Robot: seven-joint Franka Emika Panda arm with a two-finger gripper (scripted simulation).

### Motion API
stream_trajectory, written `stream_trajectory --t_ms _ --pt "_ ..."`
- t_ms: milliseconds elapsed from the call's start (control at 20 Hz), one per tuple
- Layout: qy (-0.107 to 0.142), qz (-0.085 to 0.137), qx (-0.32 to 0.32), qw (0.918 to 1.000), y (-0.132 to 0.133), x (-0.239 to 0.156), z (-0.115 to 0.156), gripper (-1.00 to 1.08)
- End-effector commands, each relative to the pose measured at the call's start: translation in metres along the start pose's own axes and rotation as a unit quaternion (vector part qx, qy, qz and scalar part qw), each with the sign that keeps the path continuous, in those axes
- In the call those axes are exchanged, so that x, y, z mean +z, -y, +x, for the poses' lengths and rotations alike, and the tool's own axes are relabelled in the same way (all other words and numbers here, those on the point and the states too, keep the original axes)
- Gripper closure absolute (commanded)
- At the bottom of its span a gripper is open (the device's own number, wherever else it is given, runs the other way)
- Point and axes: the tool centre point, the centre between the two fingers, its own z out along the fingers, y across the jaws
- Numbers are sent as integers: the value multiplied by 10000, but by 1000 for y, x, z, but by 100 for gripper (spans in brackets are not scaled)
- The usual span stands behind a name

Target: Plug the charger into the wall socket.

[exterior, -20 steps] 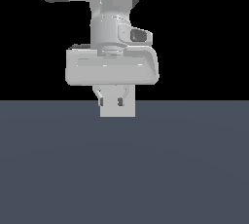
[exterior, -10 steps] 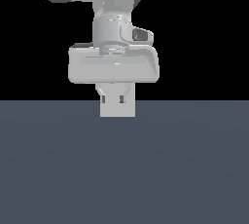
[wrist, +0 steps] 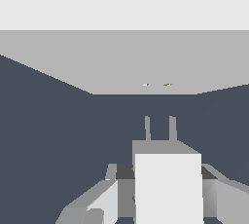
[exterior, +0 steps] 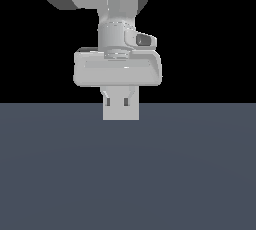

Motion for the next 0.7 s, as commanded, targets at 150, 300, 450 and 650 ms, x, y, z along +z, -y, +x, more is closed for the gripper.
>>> stream_trajectory --t_ms 150,300,450,650 --pt "-1 -1 -2 10000 0 1 20 108" --pt "-1 -1 -4 10000 1 2 28 108" --pt "-1 -1 -4 10000 1 2 33 108" --pt "-1 -1 -4 10000 1 2 35 108"
